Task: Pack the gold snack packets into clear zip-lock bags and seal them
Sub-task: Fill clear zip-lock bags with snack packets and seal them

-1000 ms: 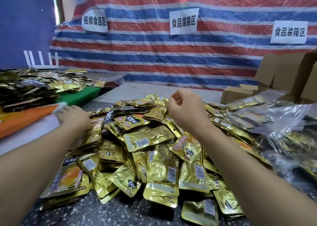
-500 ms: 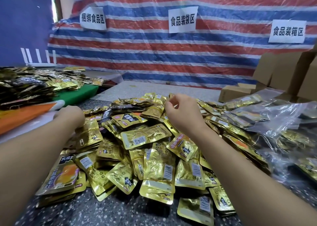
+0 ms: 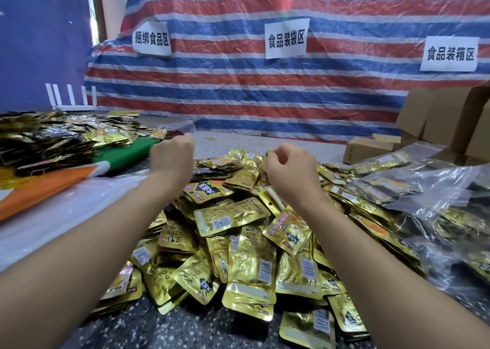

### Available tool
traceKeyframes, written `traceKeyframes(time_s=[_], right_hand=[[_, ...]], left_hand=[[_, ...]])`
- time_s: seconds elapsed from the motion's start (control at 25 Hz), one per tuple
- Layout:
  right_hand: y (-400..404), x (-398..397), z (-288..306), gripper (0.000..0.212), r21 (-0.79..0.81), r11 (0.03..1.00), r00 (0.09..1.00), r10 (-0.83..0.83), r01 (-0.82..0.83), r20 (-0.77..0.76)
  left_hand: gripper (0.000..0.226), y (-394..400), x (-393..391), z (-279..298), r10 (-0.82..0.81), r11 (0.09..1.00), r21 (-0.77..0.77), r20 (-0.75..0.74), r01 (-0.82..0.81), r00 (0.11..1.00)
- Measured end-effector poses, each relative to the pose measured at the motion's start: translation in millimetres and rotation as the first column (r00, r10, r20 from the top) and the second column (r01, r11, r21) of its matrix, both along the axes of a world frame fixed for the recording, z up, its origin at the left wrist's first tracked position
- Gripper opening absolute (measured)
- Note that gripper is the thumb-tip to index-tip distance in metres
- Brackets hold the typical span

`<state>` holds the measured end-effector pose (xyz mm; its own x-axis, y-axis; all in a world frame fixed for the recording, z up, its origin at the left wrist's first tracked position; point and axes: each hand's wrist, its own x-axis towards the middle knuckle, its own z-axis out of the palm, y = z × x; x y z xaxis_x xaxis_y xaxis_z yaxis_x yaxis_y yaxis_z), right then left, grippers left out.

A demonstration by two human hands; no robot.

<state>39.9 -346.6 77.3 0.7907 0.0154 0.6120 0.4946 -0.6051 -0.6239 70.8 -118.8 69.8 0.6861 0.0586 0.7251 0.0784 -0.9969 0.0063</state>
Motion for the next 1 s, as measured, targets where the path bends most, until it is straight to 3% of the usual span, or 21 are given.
traceKeyframes(time_s=[0.08, 0.2, 0.36, 0.52, 0.76, 0.88, 1.0], right_hand=[[0, -1, 4, 0.024, 0.059, 0.998, 1.000, 0.005, -0.003, -0.025], [-12, 1, 8, 0.031, 0.201, 0.979, 0.996, 0.028, -0.010, -0.085], [-38, -5, 8, 0.049, 0.482, 0.875, 0.969, 0.154, -0.042, -0.195], [-69, -19, -5, 0.052, 0.611, 0.790, 0.940, 0.166, 0.053, -0.297], [-84, -35, -38, 0.028, 0.704, 0.702, 0.866, 0.280, 0.109, -0.414], [-88, -39, -50, 0.025, 0.688, 0.716, 0.831, 0.306, 0.120, -0.464], [-89, -40, -54, 0.030, 0.613, 0.789, 0.857, 0.283, 0.048, -0.432]], left_hand=[[0.016, -38, -11, 8, -0.219, 0.974, -0.020, 0.146, 0.224, 0.965], [0.018, -90, -33, 12, -0.498, 0.824, -0.057, 0.399, 0.563, 0.770], [0.011, -140, -57, 2, -0.583, 0.642, -0.124, 0.562, 0.756, 0.587], [0.013, -162, -65, -33, -0.668, 0.547, -0.135, 0.525, 0.826, 0.528], [0.014, -166, -70, -60, -0.695, 0.530, -0.303, 0.380, 0.792, 0.611], [0.016, -157, -74, -59, -0.747, 0.518, -0.327, 0.276, 0.790, 0.604], [0.037, -157, -81, -59, -0.798, 0.552, -0.351, 0.039, 0.756, 0.601]])
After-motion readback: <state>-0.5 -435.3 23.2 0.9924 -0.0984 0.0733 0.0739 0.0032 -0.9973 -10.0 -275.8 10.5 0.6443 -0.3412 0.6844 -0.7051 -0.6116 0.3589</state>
